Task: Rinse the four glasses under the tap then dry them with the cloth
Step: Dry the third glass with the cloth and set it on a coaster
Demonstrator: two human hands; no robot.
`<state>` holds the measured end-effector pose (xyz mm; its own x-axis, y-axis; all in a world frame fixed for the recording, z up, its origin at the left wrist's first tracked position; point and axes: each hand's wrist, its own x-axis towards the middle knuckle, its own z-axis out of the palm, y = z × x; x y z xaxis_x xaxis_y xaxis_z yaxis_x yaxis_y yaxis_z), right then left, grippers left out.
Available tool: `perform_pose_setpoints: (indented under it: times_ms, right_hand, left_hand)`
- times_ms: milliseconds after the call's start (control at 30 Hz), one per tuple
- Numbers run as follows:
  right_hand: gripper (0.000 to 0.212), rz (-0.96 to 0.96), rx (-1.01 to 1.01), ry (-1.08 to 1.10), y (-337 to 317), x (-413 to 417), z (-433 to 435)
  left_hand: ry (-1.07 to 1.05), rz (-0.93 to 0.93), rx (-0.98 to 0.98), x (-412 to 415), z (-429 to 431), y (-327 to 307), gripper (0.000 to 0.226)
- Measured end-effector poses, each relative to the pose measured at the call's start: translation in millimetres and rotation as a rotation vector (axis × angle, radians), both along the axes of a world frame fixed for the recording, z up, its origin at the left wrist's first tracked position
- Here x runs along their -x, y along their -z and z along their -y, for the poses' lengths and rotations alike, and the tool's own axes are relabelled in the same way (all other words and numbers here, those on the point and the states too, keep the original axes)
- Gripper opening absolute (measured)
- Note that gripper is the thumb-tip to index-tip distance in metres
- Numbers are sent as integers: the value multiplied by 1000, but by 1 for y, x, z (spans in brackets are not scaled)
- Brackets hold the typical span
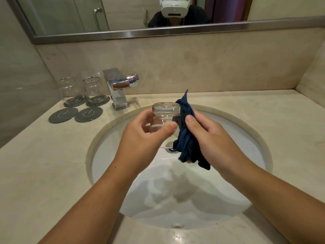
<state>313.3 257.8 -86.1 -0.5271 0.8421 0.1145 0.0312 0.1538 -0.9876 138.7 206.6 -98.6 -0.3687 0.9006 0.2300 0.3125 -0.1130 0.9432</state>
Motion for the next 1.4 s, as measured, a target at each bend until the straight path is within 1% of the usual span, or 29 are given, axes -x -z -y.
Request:
perform_pose_setpoints:
  times_ms: [67,167,200,267,300,333,367,467,600,633,667,733,800,833,933,967,1033,1133,1200,1267,1300,1400]
  right_hand:
    - [35,50,-85,14,2,1,2]
    - [45,62,-219,20,8,5,4]
    - [46,68,-255,21,10,6,4]
    - [47,80,-276,34,9,7,3]
    - [47,83,-271,46,8,6,3]
    - [46,77,-258,53,6,5,3]
    - [45,65,-235,53,5,4,3]
    - [42,36,-120,34,0,3,4]
    - [38,-60,68,-31,3,2,0]
    - [38,-87,105,-51,4,3,-1]
    - [38,-108,130,-62,5,3,-3]
    - [39,-126,132,-54,9,4,-5]
    - [40,-115,83,-26,11,4,-7]
    - [40,-103,53,-11,13,4,-8]
    - [43,-64,-33,15,13,5,-5]
    - [45,-55,-65,17,11,6,-3]
    - [48,-38,-101,23,8,6,2]
    - [46,18,-151,47,5,5,5]
    - [45,57,-223,77,5,5,5]
    - [50,35,-280,90,5,4,3]
    - [53,23,-301,93,4,4,3]
    - [59,58,-350,124,0,2,2]
  left_hand:
    - [-37,43,2,-1,-1,-2,27]
    - [-95,51,29,1,-3,-1,48]
    - [-104,53,36,2,-4,0,49]
    - [-88,68,33,2,-3,-1,42]
    - [-73,84,36,2,-3,-1,46]
    - [-61,108,45,2,-3,-2,53]
    - [-42,122,51,2,-2,-2,56]
    - [3,160,85,3,0,-5,49]
    - [91,259,92,6,2,-5,39]
    - [102,275,92,8,2,-3,40]
    - [102,290,90,9,1,-3,44]
    - [75,291,95,9,-3,1,60]
    - [55,234,116,8,-6,4,77]
    - [52,185,127,6,-8,5,79]
    - [18,18,133,0,-6,2,59]
    - [21,0,126,-1,-5,1,59]
    - [62,-6,123,-1,-4,2,71]
    - [80,20,114,2,-4,3,86]
    - [76,68,96,4,-3,2,83]
    - [103,135,80,4,-1,0,70]
    - [119,171,72,3,0,-1,68]
    - [95,281,67,4,-1,-1,80]
